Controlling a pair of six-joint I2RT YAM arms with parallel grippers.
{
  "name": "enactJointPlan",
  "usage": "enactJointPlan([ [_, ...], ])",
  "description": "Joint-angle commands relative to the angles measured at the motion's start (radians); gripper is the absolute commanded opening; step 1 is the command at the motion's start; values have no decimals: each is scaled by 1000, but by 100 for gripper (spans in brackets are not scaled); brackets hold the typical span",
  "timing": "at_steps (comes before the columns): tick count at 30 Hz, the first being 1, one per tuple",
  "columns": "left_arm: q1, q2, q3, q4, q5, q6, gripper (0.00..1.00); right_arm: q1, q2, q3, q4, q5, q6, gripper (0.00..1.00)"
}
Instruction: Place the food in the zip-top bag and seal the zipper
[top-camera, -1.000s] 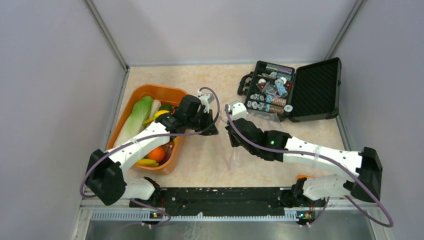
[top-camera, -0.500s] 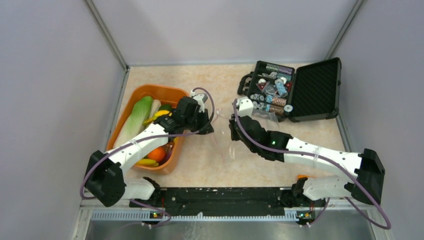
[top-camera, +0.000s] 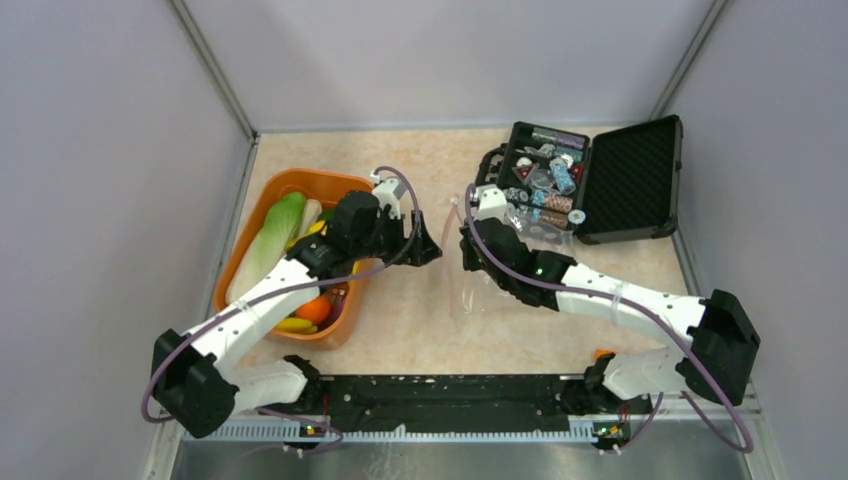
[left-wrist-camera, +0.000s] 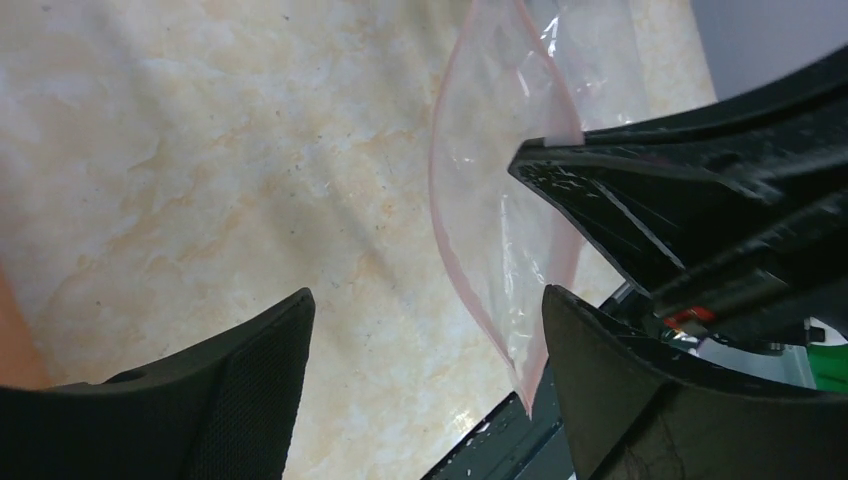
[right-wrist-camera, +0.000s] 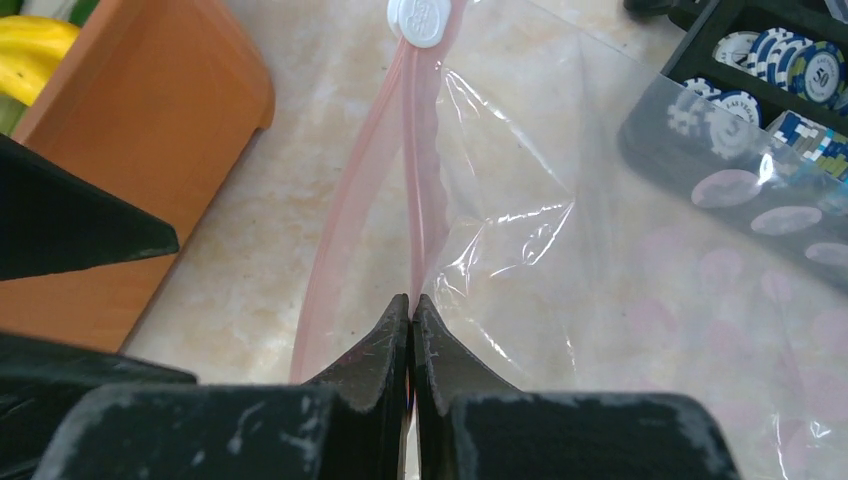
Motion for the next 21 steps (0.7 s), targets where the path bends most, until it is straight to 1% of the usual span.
enactJointPlan([
  [1, 7, -89, 10, 0, -30, 30, 87, -28, 6, 24, 82, -78, 1, 0],
  [3, 6, -127, 2, 11, -49, 39, 98, -34, 13, 29, 83, -98, -3, 0],
  [4, 8, -156, -5, 20, -70, 42, 99, -35, 14, 29, 87, -109, -5, 0],
  [6, 7, -207, -25, 33, -155, 44, 99, -36, 14, 29, 92, -128, -9, 0],
  [8, 7, -251, -44, 35, -274, 53, 99, -35, 10, 26, 98, -146, -9, 0],
  [9, 10, -266, -46, 20, -356, 54, 99, -36, 8, 24, 100, -156, -9, 0],
  [12, 39, -297, -42, -38, -487, 33, 99, -35, 1, 16, 104, -174, -10, 0],
  [16, 82, -335, -64, -66, -572, 10, 99, -36, 1, 6, 102, -177, -12, 0],
  [21, 166, -357, -84, -92, -584, 12, 99, -35, -4, 3, 105, -191, -12, 0],
])
